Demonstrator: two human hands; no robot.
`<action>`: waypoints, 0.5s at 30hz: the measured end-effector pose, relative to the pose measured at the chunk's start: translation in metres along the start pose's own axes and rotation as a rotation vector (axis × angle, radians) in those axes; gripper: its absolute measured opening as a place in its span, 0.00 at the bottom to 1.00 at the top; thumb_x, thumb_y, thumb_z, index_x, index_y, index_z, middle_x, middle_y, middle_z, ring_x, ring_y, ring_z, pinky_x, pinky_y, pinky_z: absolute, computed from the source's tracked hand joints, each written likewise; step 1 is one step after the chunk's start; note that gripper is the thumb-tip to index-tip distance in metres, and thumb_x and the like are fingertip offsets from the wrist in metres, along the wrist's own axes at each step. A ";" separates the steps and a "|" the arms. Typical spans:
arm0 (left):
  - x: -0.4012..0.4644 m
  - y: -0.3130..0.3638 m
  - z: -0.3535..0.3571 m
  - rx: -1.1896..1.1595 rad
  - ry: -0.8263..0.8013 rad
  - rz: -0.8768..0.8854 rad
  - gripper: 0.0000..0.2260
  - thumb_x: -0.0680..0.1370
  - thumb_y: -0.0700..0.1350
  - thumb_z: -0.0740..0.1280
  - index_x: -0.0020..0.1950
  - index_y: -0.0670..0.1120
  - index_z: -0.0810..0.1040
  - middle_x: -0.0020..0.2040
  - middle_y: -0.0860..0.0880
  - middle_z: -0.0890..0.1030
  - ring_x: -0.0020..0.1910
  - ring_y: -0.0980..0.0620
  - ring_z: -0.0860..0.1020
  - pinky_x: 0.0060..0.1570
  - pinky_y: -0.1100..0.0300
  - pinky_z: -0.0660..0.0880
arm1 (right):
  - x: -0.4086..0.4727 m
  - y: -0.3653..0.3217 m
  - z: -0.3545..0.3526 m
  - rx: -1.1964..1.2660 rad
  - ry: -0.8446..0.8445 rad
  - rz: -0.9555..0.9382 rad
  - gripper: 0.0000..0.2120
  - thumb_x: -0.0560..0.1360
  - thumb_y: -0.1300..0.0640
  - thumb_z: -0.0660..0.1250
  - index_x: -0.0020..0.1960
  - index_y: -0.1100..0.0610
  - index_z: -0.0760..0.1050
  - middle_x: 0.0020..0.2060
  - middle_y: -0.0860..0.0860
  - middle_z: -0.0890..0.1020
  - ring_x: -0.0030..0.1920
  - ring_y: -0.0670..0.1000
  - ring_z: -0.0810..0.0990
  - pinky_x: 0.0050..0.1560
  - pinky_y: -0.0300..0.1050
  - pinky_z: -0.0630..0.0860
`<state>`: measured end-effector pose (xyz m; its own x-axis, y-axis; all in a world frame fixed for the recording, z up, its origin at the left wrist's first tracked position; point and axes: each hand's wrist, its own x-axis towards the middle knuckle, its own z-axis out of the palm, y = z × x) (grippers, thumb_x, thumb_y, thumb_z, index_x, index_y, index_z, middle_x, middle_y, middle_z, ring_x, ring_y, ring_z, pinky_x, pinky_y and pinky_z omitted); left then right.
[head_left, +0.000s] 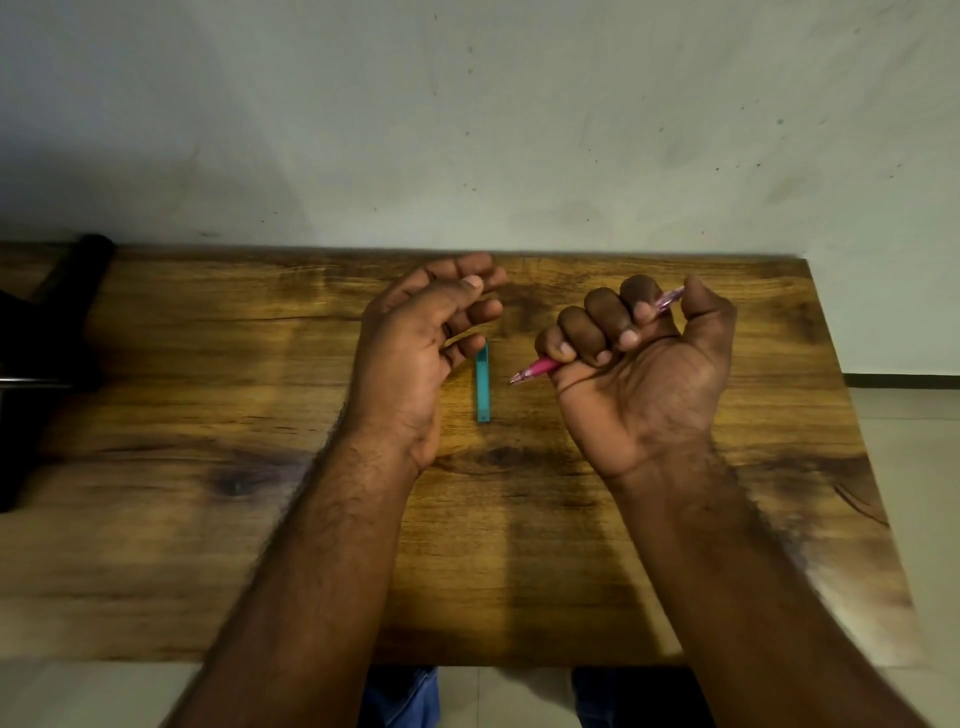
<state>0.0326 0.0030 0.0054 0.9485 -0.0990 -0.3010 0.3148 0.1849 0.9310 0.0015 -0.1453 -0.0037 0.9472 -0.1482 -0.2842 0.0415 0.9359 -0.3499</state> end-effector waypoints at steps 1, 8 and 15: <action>0.000 0.000 0.000 0.002 0.000 0.000 0.10 0.81 0.44 0.64 0.55 0.52 0.85 0.56 0.50 0.89 0.53 0.52 0.85 0.52 0.55 0.77 | 0.000 0.000 0.000 -0.001 -0.002 0.001 0.24 0.82 0.40 0.51 0.35 0.54 0.66 0.25 0.48 0.63 0.28 0.48 0.59 0.34 0.45 0.64; 0.000 0.000 0.001 0.005 0.003 0.000 0.10 0.82 0.43 0.64 0.54 0.51 0.85 0.56 0.50 0.89 0.53 0.52 0.85 0.53 0.54 0.77 | 0.000 0.000 -0.001 -0.002 -0.011 0.011 0.23 0.82 0.40 0.51 0.36 0.54 0.65 0.25 0.48 0.64 0.28 0.48 0.59 0.35 0.45 0.64; -0.001 0.001 0.002 -0.004 0.003 -0.005 0.10 0.82 0.42 0.63 0.54 0.51 0.85 0.56 0.50 0.89 0.52 0.52 0.85 0.53 0.54 0.77 | 0.001 0.000 -0.001 -0.004 -0.010 0.018 0.23 0.82 0.41 0.50 0.35 0.54 0.65 0.25 0.48 0.64 0.28 0.48 0.58 0.35 0.45 0.64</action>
<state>0.0319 0.0013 0.0069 0.9470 -0.0974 -0.3061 0.3195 0.1883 0.9287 0.0020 -0.1457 -0.0043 0.9508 -0.1285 -0.2818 0.0235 0.9372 -0.3481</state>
